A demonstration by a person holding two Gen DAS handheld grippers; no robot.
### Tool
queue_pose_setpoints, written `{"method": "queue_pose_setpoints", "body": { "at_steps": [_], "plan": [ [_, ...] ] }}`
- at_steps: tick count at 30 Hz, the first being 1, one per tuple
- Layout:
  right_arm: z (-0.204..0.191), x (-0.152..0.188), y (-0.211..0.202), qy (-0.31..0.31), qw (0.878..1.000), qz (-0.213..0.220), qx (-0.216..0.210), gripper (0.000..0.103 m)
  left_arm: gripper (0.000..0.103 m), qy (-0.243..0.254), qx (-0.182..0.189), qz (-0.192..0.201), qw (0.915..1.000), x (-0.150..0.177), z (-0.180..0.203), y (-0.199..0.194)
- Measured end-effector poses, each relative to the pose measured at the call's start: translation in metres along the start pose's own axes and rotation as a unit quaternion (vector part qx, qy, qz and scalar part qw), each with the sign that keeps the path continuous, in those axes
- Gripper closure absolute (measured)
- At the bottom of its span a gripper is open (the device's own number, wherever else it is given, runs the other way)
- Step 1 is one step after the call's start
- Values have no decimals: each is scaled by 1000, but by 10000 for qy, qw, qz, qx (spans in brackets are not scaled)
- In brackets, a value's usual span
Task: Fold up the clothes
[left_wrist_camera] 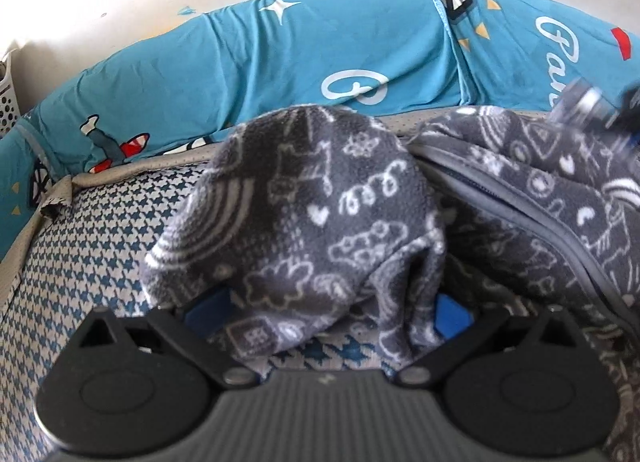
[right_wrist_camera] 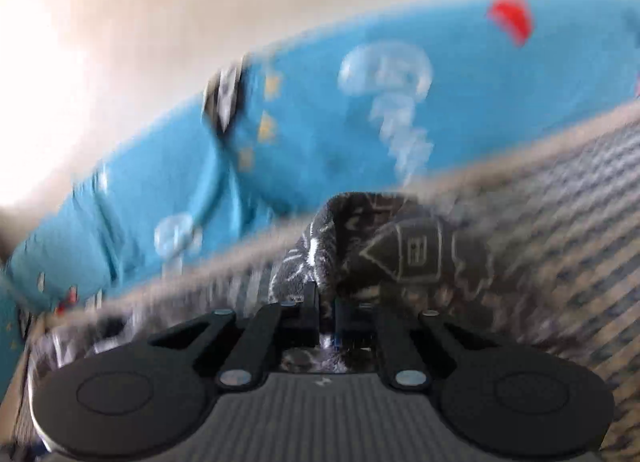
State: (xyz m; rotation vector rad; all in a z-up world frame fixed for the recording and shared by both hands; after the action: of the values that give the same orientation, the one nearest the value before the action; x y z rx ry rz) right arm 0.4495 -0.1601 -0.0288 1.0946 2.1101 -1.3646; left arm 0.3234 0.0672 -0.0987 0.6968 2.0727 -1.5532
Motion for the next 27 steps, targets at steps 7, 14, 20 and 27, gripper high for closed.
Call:
{"method": "queue_pose_setpoints", "body": {
  "at_steps": [7, 14, 20, 27],
  "plan": [
    [44, -55, -63, 400, 9886, 1265, 715, 96, 0, 29, -37, -11, 10000, -8, 1, -10],
    [109, -96, -117, 941, 9531, 2223, 1825, 95, 0, 17, -643, -181, 9978, -14, -14, -10],
    [147, -92, -113, 1095, 9452, 1795, 2498, 78, 0, -398, -330, -17, 9987, -24, -23, -16],
    [113, -73, -118, 312, 9653, 1593, 2044, 63, 0, -212, 233, 92, 9995, -26, 6, -22]
  ]
}}
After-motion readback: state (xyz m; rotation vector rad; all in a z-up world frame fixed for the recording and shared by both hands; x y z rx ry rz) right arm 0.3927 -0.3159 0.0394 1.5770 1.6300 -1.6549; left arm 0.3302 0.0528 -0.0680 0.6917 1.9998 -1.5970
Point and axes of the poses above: each gripper's, at about its wrist camera, not at the fingertips, and y roughly the way its jaws point, z to its right, x to its underside, the point moved 10 cm from there along y, roughly the way its jaws point, and after that the axes turned 6 degrees about y, right-handed, at the moved point
